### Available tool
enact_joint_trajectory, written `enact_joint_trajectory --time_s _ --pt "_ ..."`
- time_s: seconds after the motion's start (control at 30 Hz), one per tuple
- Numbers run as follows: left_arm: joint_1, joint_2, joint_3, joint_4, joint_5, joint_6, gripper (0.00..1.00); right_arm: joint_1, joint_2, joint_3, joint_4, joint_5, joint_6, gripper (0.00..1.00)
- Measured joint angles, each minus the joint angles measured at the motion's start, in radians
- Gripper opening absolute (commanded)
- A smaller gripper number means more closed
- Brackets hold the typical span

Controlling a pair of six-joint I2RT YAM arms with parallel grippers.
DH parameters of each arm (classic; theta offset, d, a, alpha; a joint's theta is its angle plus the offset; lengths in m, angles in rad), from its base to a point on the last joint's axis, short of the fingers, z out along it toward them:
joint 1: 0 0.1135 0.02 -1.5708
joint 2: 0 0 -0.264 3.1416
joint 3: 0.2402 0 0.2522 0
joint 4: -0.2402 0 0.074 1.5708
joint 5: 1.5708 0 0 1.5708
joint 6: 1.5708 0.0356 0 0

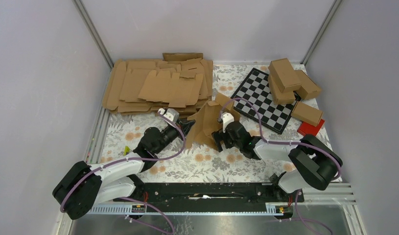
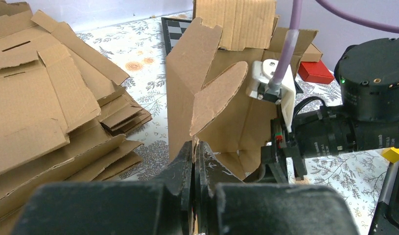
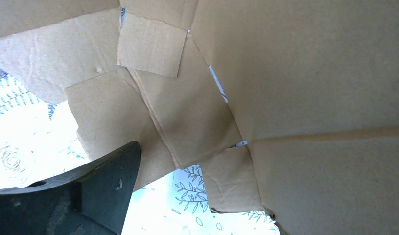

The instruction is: Fold the paper box

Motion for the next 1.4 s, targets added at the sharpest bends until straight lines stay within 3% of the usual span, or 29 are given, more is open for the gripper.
enact_joint_trajectory --time_s 0.53,0.73,0.87,0.97,1.1,1.4 --pt "0.0 -0.038 -0.006 0.01 0.038 -0.093 0.0 0.031 0.014 0.064 -0.087 0.137 0.027 0.99" --pt "0.0 -0.037 -0.021 0.011 0.048 -0.1 0.0 0.025 -0.059 0.085 -0.154 0.121 0.112 0.88" --pt "0.0 -0.037 -0.021 0.01 0.036 -0.099 0.0 -0.03 -0.181 0.055 -0.159 0.042 0.183 0.82" --pt "0.0 -0.037 -0.021 0.007 0.022 -0.096 0.0 -0.114 -0.246 0.019 -0.156 -0.025 0.239 0.82" --pt "0.0 -0.037 -0.022 -0.012 0.002 -0.092 0.0 -0.195 -0.256 -0.022 -0.159 -0.094 0.298 0.86" --pt "0.0 -0.04 -0.037 -0.012 -0.023 -0.076 0.0 -0.253 -0.256 -0.094 -0.158 -0.097 0.373 0.82"
